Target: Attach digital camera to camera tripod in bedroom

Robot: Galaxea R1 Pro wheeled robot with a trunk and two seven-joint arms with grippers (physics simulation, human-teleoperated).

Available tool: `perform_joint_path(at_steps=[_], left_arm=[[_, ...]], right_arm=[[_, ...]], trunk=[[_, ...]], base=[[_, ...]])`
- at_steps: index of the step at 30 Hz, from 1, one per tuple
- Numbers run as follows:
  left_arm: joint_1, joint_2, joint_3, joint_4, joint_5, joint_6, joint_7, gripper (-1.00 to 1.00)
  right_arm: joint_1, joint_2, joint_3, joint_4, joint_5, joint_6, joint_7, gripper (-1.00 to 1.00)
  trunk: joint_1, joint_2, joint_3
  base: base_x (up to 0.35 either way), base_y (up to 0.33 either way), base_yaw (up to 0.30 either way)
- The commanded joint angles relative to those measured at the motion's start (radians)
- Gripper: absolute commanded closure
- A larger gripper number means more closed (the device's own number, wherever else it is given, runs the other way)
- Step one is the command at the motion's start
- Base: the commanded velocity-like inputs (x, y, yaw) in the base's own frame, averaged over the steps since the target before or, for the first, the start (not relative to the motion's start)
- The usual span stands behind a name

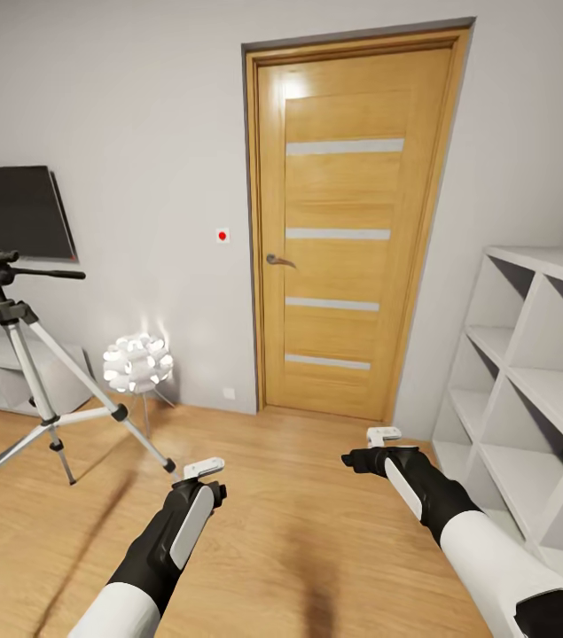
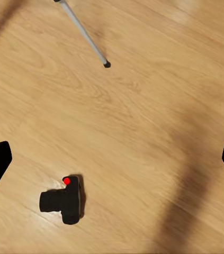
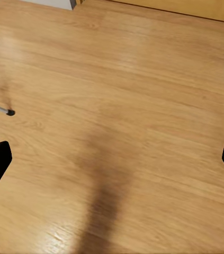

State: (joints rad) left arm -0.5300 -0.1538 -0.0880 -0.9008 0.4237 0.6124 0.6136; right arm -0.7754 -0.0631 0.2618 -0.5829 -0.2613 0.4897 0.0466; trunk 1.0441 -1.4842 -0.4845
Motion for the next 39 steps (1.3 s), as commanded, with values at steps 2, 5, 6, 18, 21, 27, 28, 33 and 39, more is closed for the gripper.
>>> perform_joint_path(at_steps=[2,5,6,18,21,27,28,33,39], left_arm=[[-0.001,0.0,-0.003,-0.001,0.01,0.001,0.011,-1.0],[-0.001,0.0,-0.003,-0.001,0.009,0.001,0.012,-1.0],[-0.001,0.0,-0.003,-0.001,0.009,0.001,0.013,-1.0],[0.0,0.0,-0.003,0.0,0.008,0.001,0.015,-1.0],[-0.001,0.0,-0.003,0.0,0.009,0.001,0.015,-1.0],[-0.001,0.0,-0.003,0.0,0.009,0.001,0.013,-1.0],[-0.001,0.0,-0.003,0.0,0.009,0.001,0.013,-1.0],[-0.001,0.0,-0.003,0.0,0.009,0.001,0.012,-1.0],[0.0,0.0,-0.003,0.0,0.01,0.001,0.011,-1.0]], right_arm=[[-0.001,-0.001,0.005,-0.002,-0.003,0.004,-0.001,-1.0],[-0.001,-0.001,0.005,-0.002,-0.002,0.004,-0.001,-1.0],[-0.001,-0.001,0.005,-0.002,-0.002,0.004,-0.001,-1.0],[-0.001,-0.001,0.005,-0.002,-0.005,0.004,0.001,-1.0],[-0.001,-0.001,0.005,-0.002,-0.006,0.004,0.001,-1.0],[-0.001,-0.001,0.005,-0.002,-0.006,0.004,0.001,-1.0],[-0.001,-0.001,0.005,-0.002,-0.006,0.004,0.001,-1.0],[-0.001,-0.001,0.005,-0.002,-0.006,0.004,0.001,-1.0],[-0.001,-0.001,0.005,-0.002,-0.006,0.004,0.001,-1.0]], trunk=[[0.008,-0.015,-0.007],[0.019,-0.036,-0.017],[0.023,-0.043,-0.02],[0.069,-0.127,-0.058],[0.081,-0.148,-0.067],[0.104,-0.19,-0.086],[0.107,-0.197,-0.089],[0.127,-0.232,-0.105],[0.15,-0.274,-0.123]], base=[[0.0,0.0,0.0],[0.0,0.0,0.0],[0.0,0.0,0.0],[0.0,0.0,0.0],[0.0,0.0,0.0],[0.0,0.0,0.0],[0.0,0.0,0.0],[0.0,0.0,0.0],[0.0,0.0,0.0]])
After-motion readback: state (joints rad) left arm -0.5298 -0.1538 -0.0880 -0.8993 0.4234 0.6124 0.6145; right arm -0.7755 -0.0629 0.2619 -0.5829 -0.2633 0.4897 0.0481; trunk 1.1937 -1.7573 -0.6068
